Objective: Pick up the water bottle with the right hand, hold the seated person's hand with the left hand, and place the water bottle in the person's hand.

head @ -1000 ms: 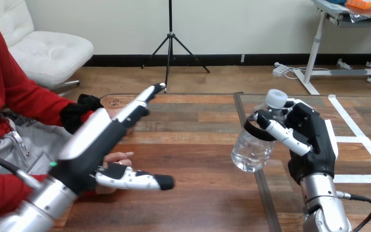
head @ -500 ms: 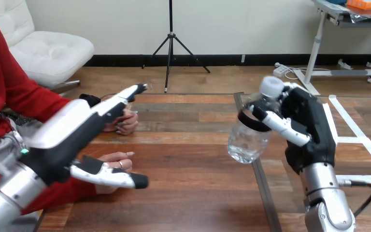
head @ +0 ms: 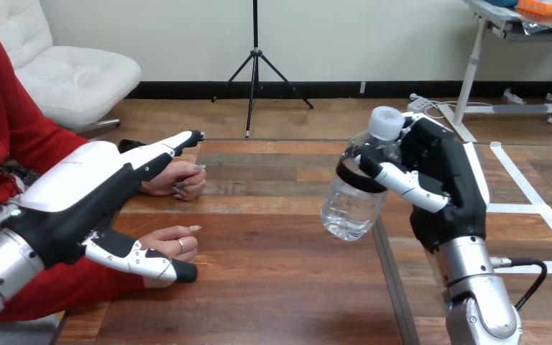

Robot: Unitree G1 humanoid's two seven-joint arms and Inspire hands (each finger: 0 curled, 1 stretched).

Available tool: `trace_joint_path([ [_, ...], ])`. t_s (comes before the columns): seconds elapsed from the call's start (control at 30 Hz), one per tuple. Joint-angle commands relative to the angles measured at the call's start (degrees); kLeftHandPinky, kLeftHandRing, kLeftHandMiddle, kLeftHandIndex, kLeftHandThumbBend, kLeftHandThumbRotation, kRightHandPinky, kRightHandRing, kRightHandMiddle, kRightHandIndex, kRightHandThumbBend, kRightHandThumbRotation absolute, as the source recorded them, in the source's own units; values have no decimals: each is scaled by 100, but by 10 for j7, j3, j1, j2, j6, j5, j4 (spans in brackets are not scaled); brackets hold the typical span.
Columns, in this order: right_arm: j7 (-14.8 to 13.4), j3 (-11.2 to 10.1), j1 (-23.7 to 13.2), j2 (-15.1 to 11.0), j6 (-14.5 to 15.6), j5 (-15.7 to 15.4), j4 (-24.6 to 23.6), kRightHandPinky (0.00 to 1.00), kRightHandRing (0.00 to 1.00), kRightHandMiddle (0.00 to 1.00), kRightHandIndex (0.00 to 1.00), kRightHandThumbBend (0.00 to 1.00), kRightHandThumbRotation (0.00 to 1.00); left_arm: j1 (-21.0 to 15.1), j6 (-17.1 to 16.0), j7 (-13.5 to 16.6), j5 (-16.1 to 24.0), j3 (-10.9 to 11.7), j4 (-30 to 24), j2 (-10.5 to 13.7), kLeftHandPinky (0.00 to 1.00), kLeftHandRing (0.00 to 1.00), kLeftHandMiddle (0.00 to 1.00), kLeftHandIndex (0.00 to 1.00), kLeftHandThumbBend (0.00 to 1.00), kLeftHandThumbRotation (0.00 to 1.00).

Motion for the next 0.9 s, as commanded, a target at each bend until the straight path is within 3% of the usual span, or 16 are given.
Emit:
trace_joint_path([
  [0.0,-1,3,-14,4,-6,4,-36,30,35,44,45,79,0,-39,-4,-6,-6,-3,17,21,81,90,94,96,100,50],
  [0.63,5,18,-9,5,-9,7,-54,31,37,45,46,83,0,-58,-30,-47,-10,-14,75,57,80,90,94,97,100,48],
  [0.87,1,24,-5,6,-4,7,-74,31,37,44,46,84,0,-70,-37,-53,8,-26,111,71,80,91,94,97,100,50],
])
